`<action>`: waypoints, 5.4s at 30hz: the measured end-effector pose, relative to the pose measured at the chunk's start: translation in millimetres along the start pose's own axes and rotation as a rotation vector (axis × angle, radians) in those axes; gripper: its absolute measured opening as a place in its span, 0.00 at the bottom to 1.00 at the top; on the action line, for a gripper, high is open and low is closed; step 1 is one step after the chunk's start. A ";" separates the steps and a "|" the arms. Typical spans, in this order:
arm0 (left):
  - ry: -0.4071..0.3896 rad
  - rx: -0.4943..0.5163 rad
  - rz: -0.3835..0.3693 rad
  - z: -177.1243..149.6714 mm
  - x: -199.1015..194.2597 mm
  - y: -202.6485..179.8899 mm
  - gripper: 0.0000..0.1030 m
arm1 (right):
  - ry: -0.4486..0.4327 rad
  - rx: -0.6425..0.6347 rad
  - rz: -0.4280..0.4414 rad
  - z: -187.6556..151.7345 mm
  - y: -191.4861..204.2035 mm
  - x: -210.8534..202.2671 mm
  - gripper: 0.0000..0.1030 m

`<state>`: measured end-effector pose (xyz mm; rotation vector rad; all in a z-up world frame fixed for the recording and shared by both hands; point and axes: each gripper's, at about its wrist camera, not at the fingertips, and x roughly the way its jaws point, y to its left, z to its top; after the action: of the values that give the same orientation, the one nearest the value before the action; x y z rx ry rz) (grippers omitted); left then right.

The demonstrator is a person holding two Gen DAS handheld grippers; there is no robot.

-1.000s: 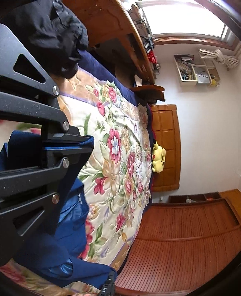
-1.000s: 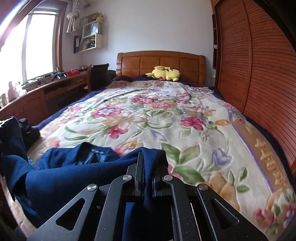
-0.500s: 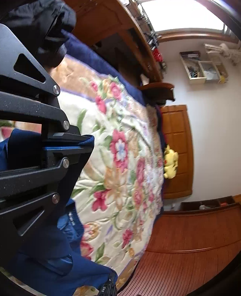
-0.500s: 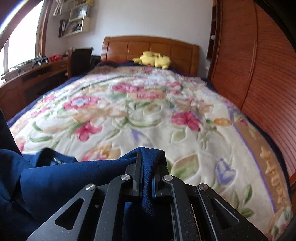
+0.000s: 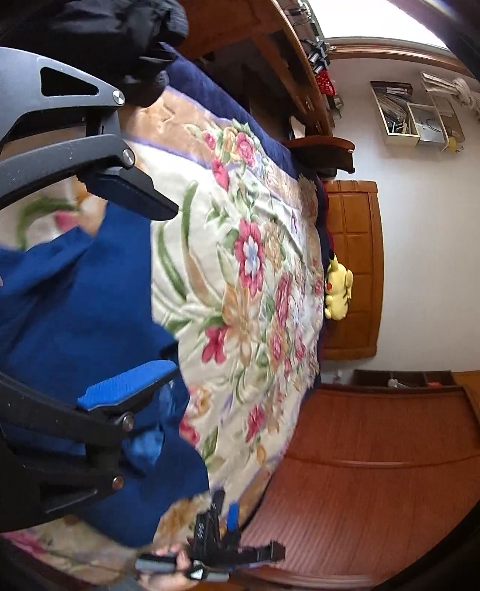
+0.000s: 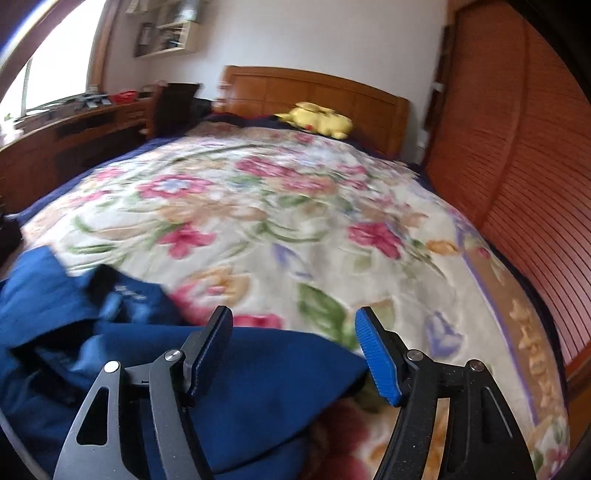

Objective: Fold large clothes

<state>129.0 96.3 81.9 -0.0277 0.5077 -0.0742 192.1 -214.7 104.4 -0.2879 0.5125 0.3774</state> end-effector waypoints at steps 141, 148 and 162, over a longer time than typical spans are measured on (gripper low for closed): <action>0.195 -0.018 0.062 -126.1 -20.6 6.4 0.79 | 0.134 -0.086 0.225 -97.1 116.0 -13.4 0.66; 0.191 -0.028 0.075 -128.9 -24.1 5.9 0.79 | 0.113 -0.078 0.215 -99.8 123.2 -24.5 0.66; 0.191 -0.048 0.060 -135.3 -32.7 10.4 0.79 | 0.076 -0.137 0.281 -113.0 149.6 -43.5 0.66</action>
<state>35.3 108.1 -21.0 -0.0526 0.7011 -0.0053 47.1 -133.8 7.2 -0.3650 0.6048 0.6784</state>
